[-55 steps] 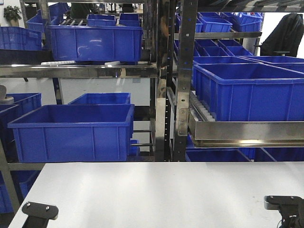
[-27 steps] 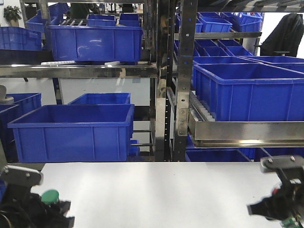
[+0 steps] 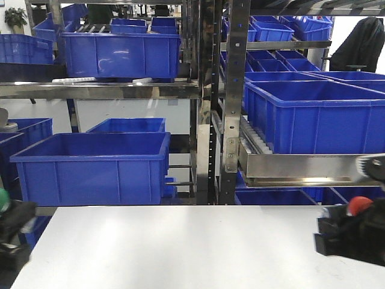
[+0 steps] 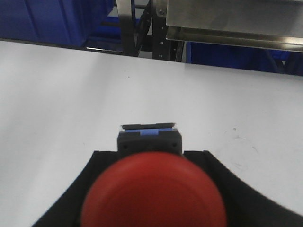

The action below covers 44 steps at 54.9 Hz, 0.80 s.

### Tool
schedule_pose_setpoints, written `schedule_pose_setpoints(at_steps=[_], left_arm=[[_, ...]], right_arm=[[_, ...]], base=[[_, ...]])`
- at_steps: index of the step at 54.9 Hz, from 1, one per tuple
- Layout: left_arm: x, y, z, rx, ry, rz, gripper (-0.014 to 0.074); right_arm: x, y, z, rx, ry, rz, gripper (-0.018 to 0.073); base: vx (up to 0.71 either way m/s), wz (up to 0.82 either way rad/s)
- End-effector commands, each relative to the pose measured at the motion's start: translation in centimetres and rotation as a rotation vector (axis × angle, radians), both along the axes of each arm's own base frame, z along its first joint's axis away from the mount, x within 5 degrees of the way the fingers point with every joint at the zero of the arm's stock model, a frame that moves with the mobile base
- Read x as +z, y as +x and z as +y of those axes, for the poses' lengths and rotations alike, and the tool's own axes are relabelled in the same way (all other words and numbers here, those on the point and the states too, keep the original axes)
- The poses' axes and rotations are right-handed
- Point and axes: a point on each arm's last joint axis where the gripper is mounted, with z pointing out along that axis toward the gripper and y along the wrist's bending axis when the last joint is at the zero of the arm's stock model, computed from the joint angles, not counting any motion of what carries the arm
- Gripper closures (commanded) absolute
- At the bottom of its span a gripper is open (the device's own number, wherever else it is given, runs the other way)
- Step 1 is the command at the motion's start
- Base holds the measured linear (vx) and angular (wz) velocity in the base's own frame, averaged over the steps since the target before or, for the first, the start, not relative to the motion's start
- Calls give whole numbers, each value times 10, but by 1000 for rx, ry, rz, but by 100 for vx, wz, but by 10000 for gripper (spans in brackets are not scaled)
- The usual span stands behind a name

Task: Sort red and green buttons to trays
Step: 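Lift both held buttons up off the table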

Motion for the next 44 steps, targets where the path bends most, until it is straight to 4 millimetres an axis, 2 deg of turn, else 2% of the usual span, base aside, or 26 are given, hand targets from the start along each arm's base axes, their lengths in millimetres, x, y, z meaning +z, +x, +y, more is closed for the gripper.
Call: schedule_pose_setpoints(at_steps=[1, 8, 16, 22, 44], left_arm=[[29, -21, 4, -8, -31, -146, 596], [31, -42, 11, 1, -35, -167, 596], [24, -57, 15, 4, -54, -176, 596], [19, -63, 17, 4, -54, -182, 596], [17, -63, 17, 7, -49, -166, 596]], right_arm=[[28, -22, -4, 13, 45, -202, 568], [26, -48, -10, 11, 50, -247, 568], [33, -63, -15, 11, 43, -298, 568], [35, -68, -16, 9, 48, -309, 568], [35, -69, -16, 9, 45, -309, 568]], base=[[0, 0], [0, 0], [0, 0], [0, 0], [0, 0]])
